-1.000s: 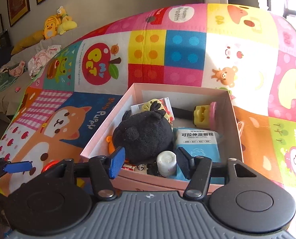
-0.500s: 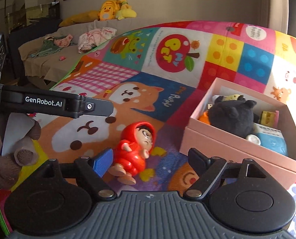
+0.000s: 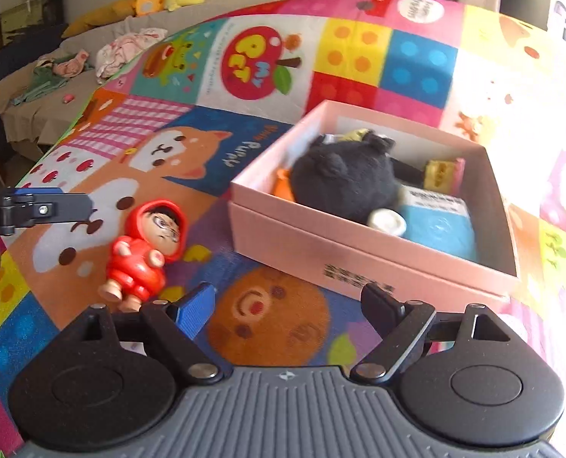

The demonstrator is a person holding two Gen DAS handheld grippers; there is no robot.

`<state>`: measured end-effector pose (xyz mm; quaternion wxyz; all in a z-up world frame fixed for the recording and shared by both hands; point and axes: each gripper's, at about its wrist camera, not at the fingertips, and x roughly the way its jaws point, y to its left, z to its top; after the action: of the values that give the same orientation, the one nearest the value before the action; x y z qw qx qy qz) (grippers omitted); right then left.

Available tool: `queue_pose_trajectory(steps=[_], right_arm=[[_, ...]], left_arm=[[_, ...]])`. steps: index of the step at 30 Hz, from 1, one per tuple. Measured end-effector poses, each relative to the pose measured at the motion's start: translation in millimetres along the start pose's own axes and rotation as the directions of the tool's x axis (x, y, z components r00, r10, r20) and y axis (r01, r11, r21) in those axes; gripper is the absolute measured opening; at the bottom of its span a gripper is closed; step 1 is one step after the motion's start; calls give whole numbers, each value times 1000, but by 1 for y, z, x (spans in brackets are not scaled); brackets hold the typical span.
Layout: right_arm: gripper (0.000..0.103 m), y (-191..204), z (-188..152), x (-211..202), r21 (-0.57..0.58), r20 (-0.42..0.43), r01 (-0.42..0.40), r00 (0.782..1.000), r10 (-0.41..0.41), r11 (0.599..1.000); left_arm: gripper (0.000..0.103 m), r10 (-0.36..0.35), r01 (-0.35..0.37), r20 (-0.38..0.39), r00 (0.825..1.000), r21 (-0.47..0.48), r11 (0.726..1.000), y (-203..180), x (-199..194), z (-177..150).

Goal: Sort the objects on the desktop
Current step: 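Move the right gripper to the red hooded doll and grasp it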

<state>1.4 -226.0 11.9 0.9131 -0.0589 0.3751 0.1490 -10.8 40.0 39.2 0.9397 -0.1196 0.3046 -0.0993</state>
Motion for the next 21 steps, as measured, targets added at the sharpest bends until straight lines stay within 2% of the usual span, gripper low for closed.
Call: queue_pose_trajectory(steps=[4,7,11,13,17,21], right_arm=[[85,-54,-18,-24,189,31,72,996,-79,979],[85,-78,-23,-21,252,26,127,990,-138,959],[85,-75,-9,1,146,64,220,971,-231,965],[85,-67,0,9,100,69,193,977,-201,976],[84,-49,15,23,22,112,227,967,-228,974],[84,-41,26,26,32,131,207,969,-210,978]], left_arm=[[103,-18,18,-12,1000,13,1000,-3,3,-3],[103,-56,57,-37,998,23,998,-12,12,-5],[103,-98,101,-51,994,63,993,-28,13,-9],[103,-102,105,-54,993,73,992,-31,13,-10],[103,-81,85,-60,995,66,994,-27,13,-10],[103,-82,86,-71,994,67,994,-25,14,-11]])
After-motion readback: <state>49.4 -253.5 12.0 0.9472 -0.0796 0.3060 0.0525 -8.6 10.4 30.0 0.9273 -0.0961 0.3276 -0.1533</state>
